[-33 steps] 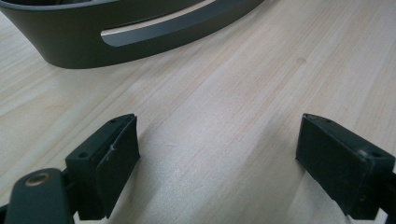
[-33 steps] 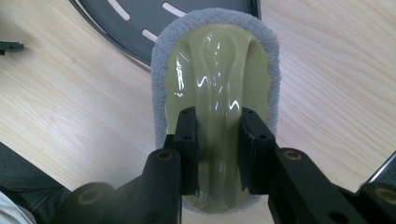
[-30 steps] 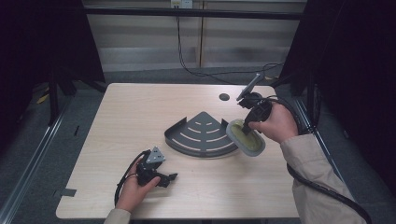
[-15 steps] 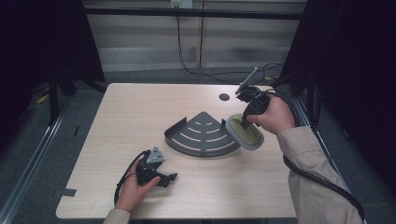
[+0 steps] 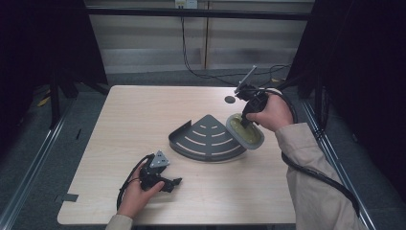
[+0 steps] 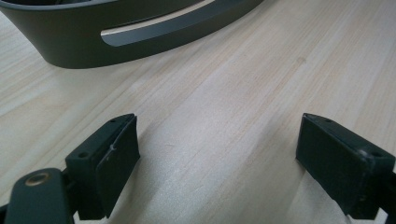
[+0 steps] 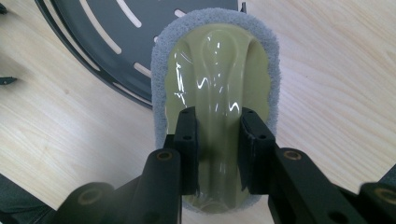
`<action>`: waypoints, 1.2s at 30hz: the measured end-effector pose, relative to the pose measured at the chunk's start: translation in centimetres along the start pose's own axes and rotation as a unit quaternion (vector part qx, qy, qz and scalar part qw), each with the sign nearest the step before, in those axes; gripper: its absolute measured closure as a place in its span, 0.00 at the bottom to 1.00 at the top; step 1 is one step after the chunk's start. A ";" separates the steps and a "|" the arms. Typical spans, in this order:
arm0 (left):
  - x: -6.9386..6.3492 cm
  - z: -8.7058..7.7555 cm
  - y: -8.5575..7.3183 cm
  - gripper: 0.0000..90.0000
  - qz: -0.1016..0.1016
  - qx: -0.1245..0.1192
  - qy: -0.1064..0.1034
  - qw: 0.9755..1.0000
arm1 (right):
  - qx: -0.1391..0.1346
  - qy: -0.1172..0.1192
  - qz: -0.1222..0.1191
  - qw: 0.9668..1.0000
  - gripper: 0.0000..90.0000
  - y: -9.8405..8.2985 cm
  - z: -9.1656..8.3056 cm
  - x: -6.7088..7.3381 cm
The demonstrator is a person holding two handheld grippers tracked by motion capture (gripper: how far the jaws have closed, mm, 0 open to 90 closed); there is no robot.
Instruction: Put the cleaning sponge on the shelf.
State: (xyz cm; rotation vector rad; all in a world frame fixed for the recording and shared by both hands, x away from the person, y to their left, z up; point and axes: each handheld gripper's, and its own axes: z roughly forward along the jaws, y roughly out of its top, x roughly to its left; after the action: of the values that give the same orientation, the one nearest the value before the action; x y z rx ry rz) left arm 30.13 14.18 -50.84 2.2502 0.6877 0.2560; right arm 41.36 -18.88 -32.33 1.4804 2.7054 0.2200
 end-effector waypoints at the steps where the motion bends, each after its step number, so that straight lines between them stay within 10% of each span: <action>1: 0.0 0.0 0.0 0.14 0.000 -0.001 0.000 1.000 | 0.000 0.000 0.001 1.000 0.80 0.1 0.0 0.0; 36: 0.0 0.0 0.0 0.14 -0.001 0.001 -0.001 1.000 | 0.011 0.011 -0.009 1.000 0.80 4.6 2.4 0.6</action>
State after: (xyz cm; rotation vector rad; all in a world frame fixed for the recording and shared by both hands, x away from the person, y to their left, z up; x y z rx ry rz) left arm 30.12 14.18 -50.84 2.2510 0.6898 0.2531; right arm 45.18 -15.70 -34.01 1.4660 2.7457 0.2076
